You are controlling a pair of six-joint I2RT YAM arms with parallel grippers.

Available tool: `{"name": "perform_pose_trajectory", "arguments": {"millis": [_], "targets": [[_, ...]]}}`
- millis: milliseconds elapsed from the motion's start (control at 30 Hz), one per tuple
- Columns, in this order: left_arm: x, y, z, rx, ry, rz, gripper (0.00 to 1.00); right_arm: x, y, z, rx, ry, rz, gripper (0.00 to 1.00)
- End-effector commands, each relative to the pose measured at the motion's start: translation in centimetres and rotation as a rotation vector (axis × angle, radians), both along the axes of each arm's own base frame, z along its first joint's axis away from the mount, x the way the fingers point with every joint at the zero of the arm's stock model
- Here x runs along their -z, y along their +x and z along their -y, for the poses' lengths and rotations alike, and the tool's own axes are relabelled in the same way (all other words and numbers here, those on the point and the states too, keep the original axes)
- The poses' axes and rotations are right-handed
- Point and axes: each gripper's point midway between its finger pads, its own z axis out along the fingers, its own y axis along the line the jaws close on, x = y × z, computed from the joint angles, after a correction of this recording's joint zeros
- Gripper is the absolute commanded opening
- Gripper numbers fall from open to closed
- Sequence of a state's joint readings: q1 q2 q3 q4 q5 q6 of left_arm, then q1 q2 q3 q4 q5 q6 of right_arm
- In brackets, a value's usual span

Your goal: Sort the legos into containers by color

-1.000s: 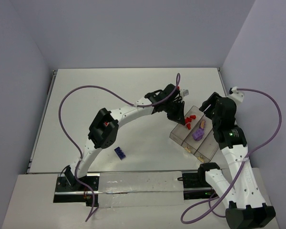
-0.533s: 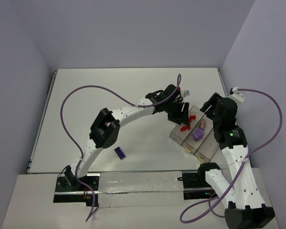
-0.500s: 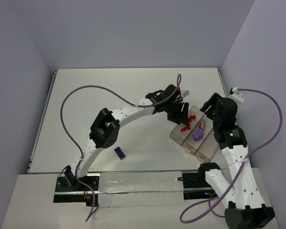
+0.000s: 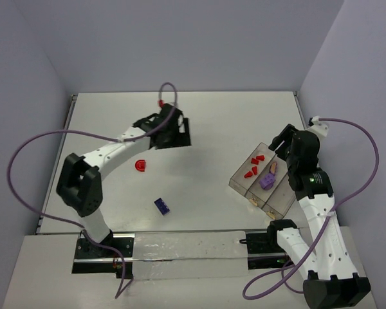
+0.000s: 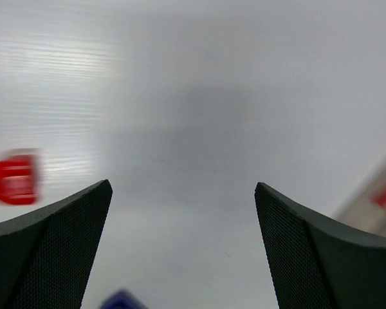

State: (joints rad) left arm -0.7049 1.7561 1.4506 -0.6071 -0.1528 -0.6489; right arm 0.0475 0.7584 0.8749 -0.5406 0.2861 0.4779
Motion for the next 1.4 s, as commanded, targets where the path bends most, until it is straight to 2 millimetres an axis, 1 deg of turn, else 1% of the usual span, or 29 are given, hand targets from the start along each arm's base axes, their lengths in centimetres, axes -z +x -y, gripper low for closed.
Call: {"name": "perform_pose_trajectory", "arguments": {"millis": [0, 33, 167, 233, 300, 400, 600, 767, 967, 1067, 1233, 1367], "targets": [[1.5, 1.3, -9.3, -0.301, 0.165, 0.027, 0.99, -1.5, 0.7, -0.2, -0.017, 0.002, 0.047, 0.7], [2.0, 1.5, -11.0, -0.332, 0.206, 0.017, 0.99, -1.4, 0.8, -0.2, -0.018, 0.002, 0.047, 0.7], [4.5, 1.0, -15.0, -0.335, 0.342, -0.029, 0.99, -1.7, 0.8, -0.3, -0.024, 0.001, 0.051, 0.7], [5.4, 0.7, -16.0, -0.297, 0.394, -0.045, 0.99, -1.7, 0.7, -0.2, -0.021, -0.005, 0.05, 0.7], [6.1, 0.6, -16.6, -0.281, 0.42, -0.063, 0.99, -1.7, 0.6, -0.1, -0.017, -0.007, 0.048, 0.7], [6.8, 0.4, -17.0, -0.261, 0.424, -0.068, 0.99, -1.5, 0.5, -0.1, -0.017, -0.002, 0.048, 0.7], [8.5, 0.3, -17.8, -0.258, 0.364, -0.118, 0.99, -1.5, 0.5, -0.3, -0.022, -0.001, 0.045, 0.7], [9.7, 0.3, -17.1, -0.214, 0.311, -0.163, 0.99, -1.7, 0.6, -0.3, -0.024, 0.001, 0.05, 0.71], [11.2, -0.3, -17.2, -0.205, 0.3, -0.211, 0.99, -1.4, 0.5, -0.2, -0.022, 0.0, 0.042, 0.71], [11.6, -0.1, -17.5, -0.215, 0.288, -0.225, 0.95, -1.4, 0.4, -0.3, -0.024, -0.001, 0.041, 0.71], [12.3, 0.2, -17.5, -0.225, 0.282, -0.246, 0.84, -1.6, 0.5, -0.3, -0.024, -0.004, 0.044, 0.71], [12.6, 0.2, -17.4, -0.225, 0.282, -0.258, 0.69, -1.7, 0.5, -0.2, -0.02, -0.003, 0.049, 0.71]]}}
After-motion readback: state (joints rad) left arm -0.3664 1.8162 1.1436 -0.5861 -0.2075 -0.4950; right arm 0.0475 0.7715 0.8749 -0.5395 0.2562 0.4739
